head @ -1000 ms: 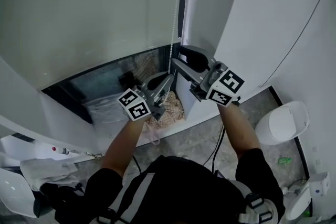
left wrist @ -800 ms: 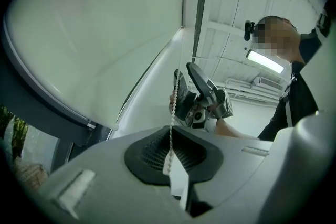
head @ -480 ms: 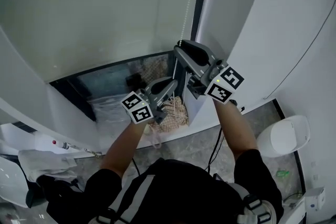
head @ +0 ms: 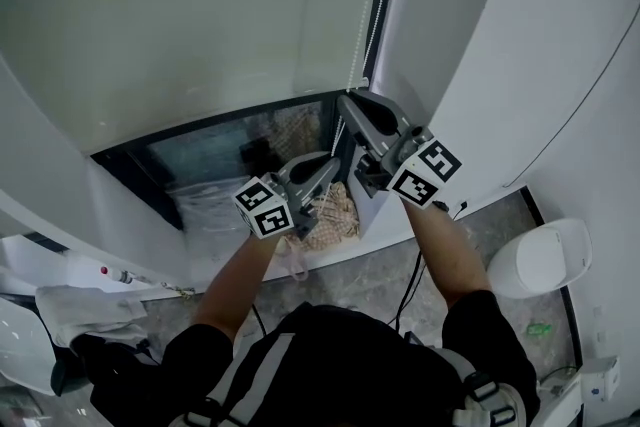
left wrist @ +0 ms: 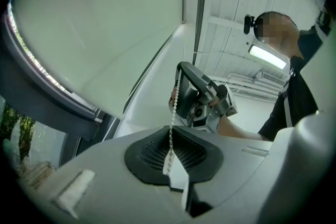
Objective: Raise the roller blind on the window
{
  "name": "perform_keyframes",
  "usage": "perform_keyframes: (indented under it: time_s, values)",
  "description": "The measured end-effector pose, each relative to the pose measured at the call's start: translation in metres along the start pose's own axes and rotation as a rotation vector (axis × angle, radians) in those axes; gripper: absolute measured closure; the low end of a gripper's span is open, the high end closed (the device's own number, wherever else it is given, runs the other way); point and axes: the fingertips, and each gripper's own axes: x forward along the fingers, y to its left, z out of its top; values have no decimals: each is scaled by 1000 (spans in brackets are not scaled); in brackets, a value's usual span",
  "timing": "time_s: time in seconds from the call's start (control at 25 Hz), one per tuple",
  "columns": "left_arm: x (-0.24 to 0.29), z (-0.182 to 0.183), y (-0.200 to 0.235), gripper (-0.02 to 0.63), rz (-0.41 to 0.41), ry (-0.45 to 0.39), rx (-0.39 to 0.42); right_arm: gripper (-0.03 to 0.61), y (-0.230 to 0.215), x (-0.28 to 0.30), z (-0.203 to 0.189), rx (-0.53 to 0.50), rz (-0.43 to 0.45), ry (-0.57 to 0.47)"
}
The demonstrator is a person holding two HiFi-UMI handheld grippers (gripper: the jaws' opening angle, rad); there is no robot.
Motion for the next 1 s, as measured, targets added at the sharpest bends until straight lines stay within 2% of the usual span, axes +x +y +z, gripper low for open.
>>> perform_keyframes:
  time_s: [0.08,0.16,0.24,0.36,0.44,0.48,0.52,0.6,0.68,0.8,0.88,1.0]
  values:
    - [-6,-33,9,595,27,66,-18,572,0,-12,-30,4,-13,52]
    - [-18,-79,20,595,66,147,-95,572,-2,-34,-72,50,-31,118]
    - [-35,-136,25,597,106,267,-160,572,3,-62,-125,113,-30,201]
    - [-63,-215,11,595,111,478,-150,572,18,-103,-194,163,-19,339]
    - [-75,-235,0,588,106,531,-135,572,22,-117,-208,179,-31,370]
    - [-78,-234,-2,538,105,534,-130,572,21,-120,-207,178,-39,374]
    - [-79,-229,-1,490,102,525,-123,572,19,-120,-205,167,-44,378]
    - [-75,-205,6,473,98,469,-101,572,16,-118,-203,141,-43,391]
    - [-67,-165,17,465,108,361,-80,572,14,-119,-202,139,-46,393]
    - [-44,-85,26,462,94,176,-36,572,14,-120,-201,147,-48,384]
    - [-21,-27,17,462,27,82,-3,572,17,-118,-201,137,-39,386]
    - [16,46,-15,460,-133,3,12,572,19,-114,-202,122,-30,395]
